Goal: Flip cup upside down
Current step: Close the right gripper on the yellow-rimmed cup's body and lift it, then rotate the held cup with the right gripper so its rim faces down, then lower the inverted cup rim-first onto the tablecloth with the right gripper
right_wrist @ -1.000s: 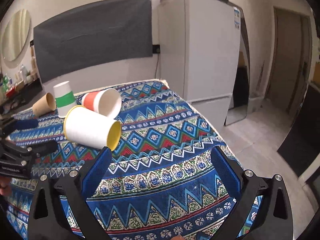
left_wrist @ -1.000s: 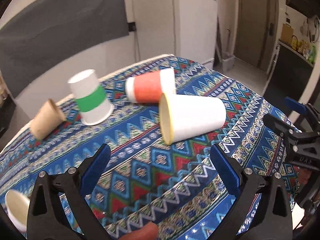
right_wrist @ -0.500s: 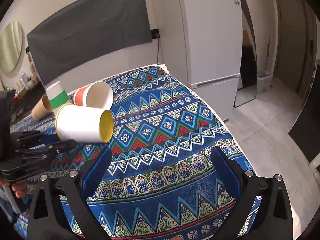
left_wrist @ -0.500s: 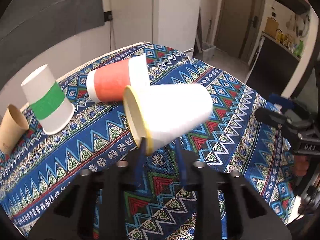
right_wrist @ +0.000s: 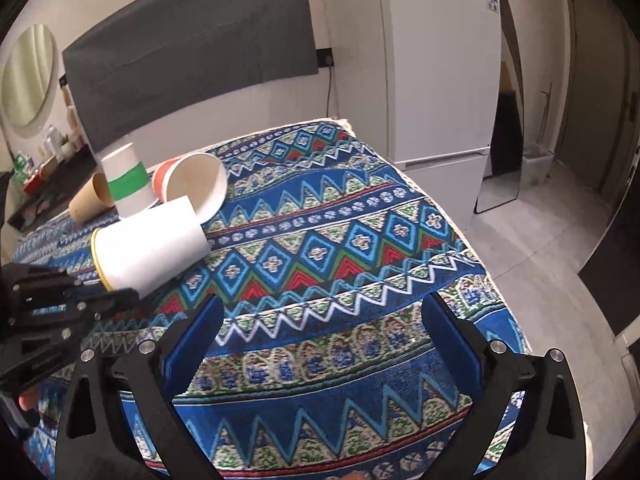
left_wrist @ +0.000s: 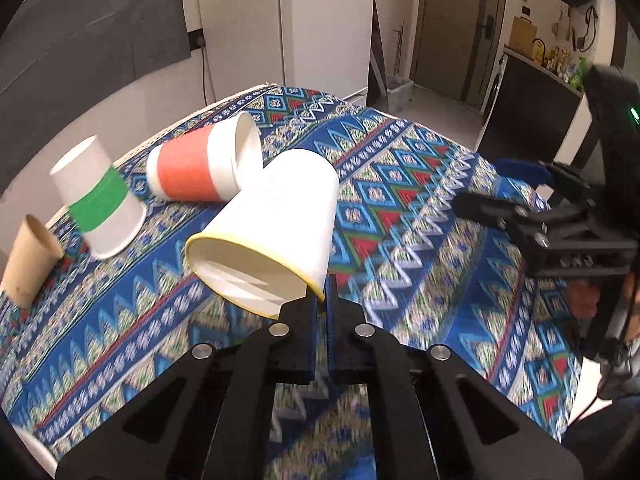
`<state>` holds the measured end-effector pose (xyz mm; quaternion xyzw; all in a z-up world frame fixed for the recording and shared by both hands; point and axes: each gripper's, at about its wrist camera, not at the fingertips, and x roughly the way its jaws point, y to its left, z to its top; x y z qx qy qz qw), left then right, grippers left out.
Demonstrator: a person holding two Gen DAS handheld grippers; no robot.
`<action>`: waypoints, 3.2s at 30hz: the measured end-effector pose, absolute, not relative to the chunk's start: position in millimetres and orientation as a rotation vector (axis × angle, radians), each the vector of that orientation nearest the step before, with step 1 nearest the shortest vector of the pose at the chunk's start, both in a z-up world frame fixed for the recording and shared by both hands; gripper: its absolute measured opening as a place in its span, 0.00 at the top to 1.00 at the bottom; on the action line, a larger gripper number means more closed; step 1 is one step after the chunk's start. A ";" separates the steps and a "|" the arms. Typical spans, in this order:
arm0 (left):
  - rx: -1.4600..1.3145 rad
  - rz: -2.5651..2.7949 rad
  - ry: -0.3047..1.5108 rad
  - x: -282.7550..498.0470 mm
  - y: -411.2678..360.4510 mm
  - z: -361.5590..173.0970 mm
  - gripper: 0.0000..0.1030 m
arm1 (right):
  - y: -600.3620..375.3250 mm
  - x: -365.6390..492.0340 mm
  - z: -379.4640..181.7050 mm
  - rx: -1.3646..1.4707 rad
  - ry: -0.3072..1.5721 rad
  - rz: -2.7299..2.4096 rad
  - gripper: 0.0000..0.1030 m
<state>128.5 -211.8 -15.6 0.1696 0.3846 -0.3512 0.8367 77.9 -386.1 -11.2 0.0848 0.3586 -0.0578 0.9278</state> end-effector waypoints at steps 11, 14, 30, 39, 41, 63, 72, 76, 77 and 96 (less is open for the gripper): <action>0.408 -0.630 0.755 63.8 -145.0 -1.9 0.96 | -316.0 68.8 2.7 0.119 0.746 0.000 0.08; 0.396 -0.603 0.750 50.8 -121.6 1.1 0.96 | -293.0 65.2 7.4 0.097 0.743 0.030 0.08; 0.311 -0.418 0.773 12.5 -20.4 -13.1 0.96 | -183.8 76.2 12.8 0.120 0.861 0.158 0.08; 0.256 -0.434 0.765 1.2 3.4 -11.0 0.77 | -140.1 89.5 12.8 0.122 0.910 0.184 0.08; 0.248 -0.448 0.770 -3.5 10.3 -10.7 0.68 | -133.3 92.2 11.2 0.143 0.930 0.202 0.08; 0.319 -0.387 0.646 -22.4 60.6 -10.8 0.26 | -92.8 126.6 -29.9 0.621 1.187 0.380 0.08; 0.244 -0.345 0.701 7.1 76.6 -10.3 0.25 | -95.9 142.4 -48.0 0.771 1.208 0.477 0.45; 0.209 -0.327 0.717 18.6 82.6 -9.3 0.25 | -96.0 144.6 -47.8 0.763 1.198 0.500 0.46; 0.209 -0.323 0.718 20.1 82.9 -9.5 0.25 | -98.7 143.5 -47.5 0.760 1.194 0.503 0.46; 0.160 -0.313 0.788 53.4 70.8 -13.2 0.23 | -118.3 121.3 19.6 0.145 0.667 0.257 0.46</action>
